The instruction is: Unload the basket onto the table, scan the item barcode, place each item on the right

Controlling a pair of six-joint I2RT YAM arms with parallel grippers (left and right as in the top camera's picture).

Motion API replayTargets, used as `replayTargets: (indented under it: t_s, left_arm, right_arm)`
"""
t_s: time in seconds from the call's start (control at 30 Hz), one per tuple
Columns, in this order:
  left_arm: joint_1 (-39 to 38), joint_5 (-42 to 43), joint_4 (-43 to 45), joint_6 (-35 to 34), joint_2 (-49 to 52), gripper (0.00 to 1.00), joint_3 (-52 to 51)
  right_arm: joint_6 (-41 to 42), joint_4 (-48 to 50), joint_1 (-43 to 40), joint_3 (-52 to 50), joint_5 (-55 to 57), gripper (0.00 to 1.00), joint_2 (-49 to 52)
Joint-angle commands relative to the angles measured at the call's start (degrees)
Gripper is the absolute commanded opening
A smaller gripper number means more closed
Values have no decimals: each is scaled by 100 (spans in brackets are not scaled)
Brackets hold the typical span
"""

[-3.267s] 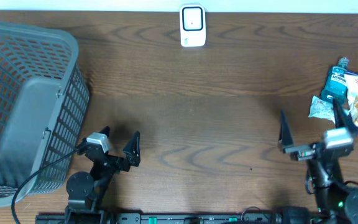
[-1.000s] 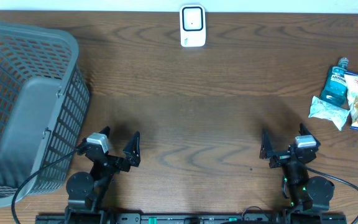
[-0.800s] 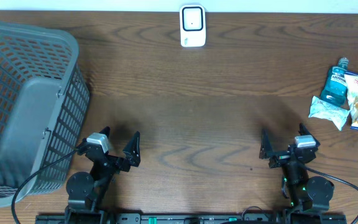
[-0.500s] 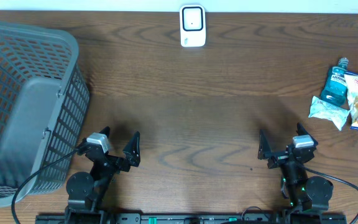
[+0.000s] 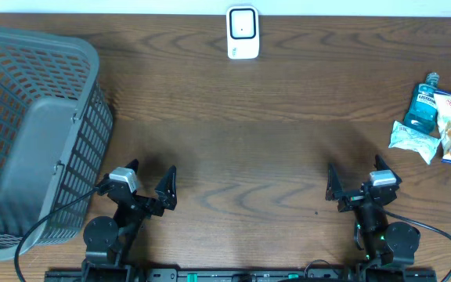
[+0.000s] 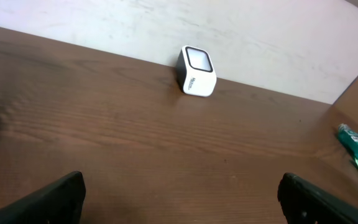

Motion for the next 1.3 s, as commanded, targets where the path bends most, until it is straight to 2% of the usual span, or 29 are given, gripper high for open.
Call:
replayTargets:
  t_s: [0.0,0.2,0.43,0.53,0.63,0.7,1.27]
  left_arm:
    - [-22,33,-81,-9,-28,99,-157]
    - [-22,-17,-87,13,-133,99,-157]
    - [-22,-1569,-184,-299,-280,99,-168]
    - [-22,-2116,-208,-192,-280,99,-170]
    - [-22,-1998,-234,483,-280,99,-170]
    - [-24,-1956,-238,625,-280,99,-170]
    - [-24,-1751,-240,942,-280,99,-170]
  right_arm:
    - [-90,-24,-28,-7,-15,99,-2]
    - [-90,-24,-28,-7,-15,99,-4]
    - [-90,-24,-28,-7,-15,99,-2]
    - [-90,-24,-28,-7,-15,99,-2]
    - [-90,-24,-28,-7,-15,99,-4]
    - [-90,-24,-28,-7,-15,99,-2]
    - [-90,-24,-28,-7,-15,99,-2]
